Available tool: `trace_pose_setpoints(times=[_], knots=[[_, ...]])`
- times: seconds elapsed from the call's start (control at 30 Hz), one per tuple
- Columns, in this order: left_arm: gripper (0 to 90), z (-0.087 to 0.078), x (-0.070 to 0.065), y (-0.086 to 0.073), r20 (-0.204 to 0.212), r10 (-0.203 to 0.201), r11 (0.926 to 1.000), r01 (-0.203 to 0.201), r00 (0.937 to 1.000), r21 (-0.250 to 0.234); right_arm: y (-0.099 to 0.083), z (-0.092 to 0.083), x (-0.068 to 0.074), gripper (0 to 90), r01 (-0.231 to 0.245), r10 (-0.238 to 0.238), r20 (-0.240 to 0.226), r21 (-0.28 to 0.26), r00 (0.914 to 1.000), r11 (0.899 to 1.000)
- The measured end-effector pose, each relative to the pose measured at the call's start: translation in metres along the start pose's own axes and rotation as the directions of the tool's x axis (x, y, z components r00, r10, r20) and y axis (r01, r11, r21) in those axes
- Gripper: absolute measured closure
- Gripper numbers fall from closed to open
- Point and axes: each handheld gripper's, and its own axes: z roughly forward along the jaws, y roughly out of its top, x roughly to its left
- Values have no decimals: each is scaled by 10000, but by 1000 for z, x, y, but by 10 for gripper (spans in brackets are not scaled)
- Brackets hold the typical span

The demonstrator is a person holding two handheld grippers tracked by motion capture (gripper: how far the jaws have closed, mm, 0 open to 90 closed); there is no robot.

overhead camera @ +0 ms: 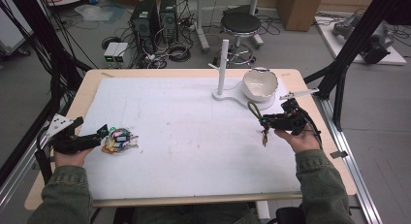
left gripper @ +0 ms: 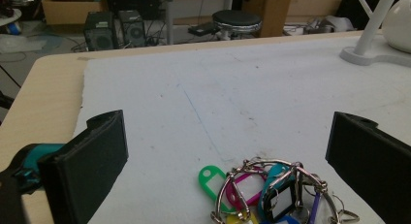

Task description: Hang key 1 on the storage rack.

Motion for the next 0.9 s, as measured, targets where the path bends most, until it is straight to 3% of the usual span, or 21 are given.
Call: trace_pose_setpoints(times=[0.43,0.9], knots=[[17,1,0,0,45,-10,10000,10,10000,-11,25,10,3,724,-77,76,-89,-111,9999,9999],[17,1,0,1,65,-28,10000,29,10000,-50,52,17,1,724,-312,302,-172,-635,9994,9975]])
